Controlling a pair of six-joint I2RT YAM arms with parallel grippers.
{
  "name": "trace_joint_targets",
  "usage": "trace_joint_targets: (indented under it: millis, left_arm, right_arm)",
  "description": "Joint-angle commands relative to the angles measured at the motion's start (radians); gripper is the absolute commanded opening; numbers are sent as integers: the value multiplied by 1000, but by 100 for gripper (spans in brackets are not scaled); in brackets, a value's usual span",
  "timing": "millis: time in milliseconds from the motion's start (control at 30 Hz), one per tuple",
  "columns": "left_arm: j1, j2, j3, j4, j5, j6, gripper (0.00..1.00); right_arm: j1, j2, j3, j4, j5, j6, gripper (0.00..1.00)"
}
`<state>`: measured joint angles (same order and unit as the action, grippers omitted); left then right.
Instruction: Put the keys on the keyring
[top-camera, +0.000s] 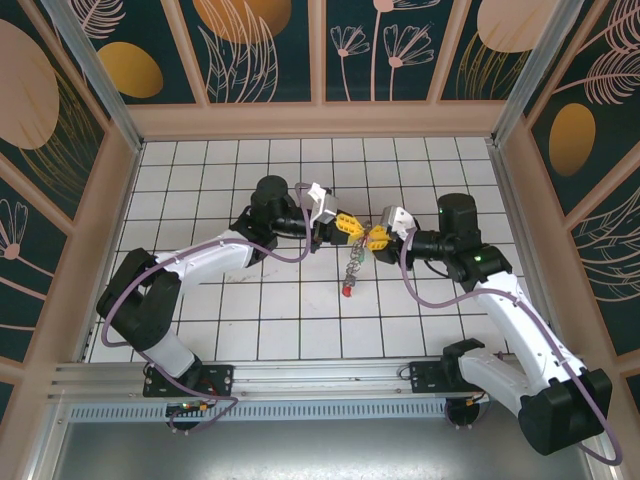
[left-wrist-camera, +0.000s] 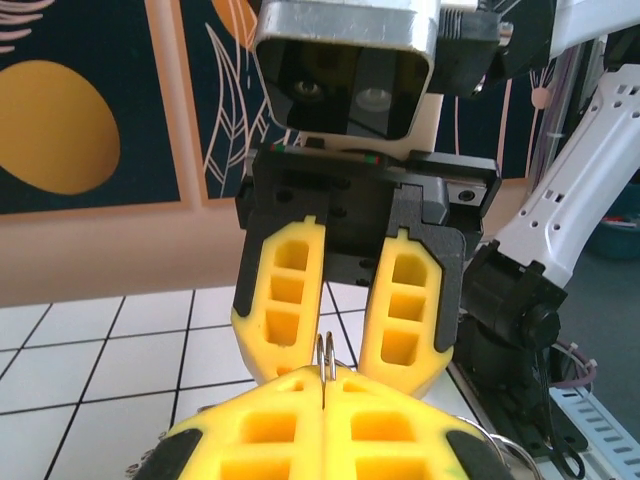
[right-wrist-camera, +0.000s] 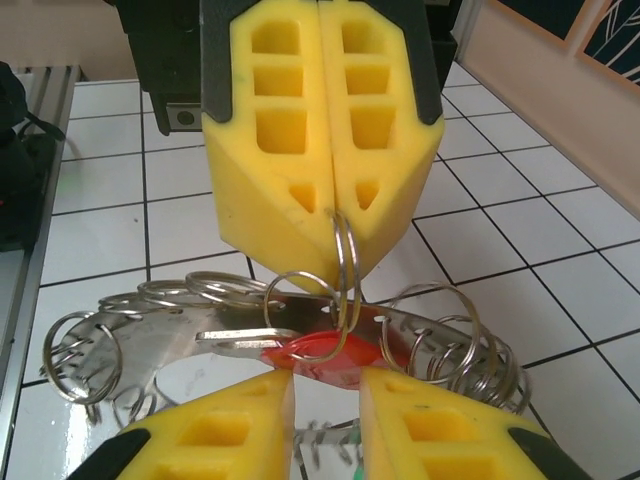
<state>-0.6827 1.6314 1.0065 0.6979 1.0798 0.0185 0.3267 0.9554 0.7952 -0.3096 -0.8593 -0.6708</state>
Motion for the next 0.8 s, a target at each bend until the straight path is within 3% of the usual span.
trace_joint_targets:
  millis: [0, 333, 767]
  left_arm:
    - [3, -28, -11, 104, 30, -26, 0]
    - [3, -35, -24, 84, 11, 9, 0]
    - [3, -30, -15, 91, 6, 3, 0]
  right_arm:
    - [-20, -3, -4, 14, -57, 12, 27]
    - [-116, -7, 60, -109, -223, 4, 42]
    - [-115, 102, 109, -95, -297, 86, 36]
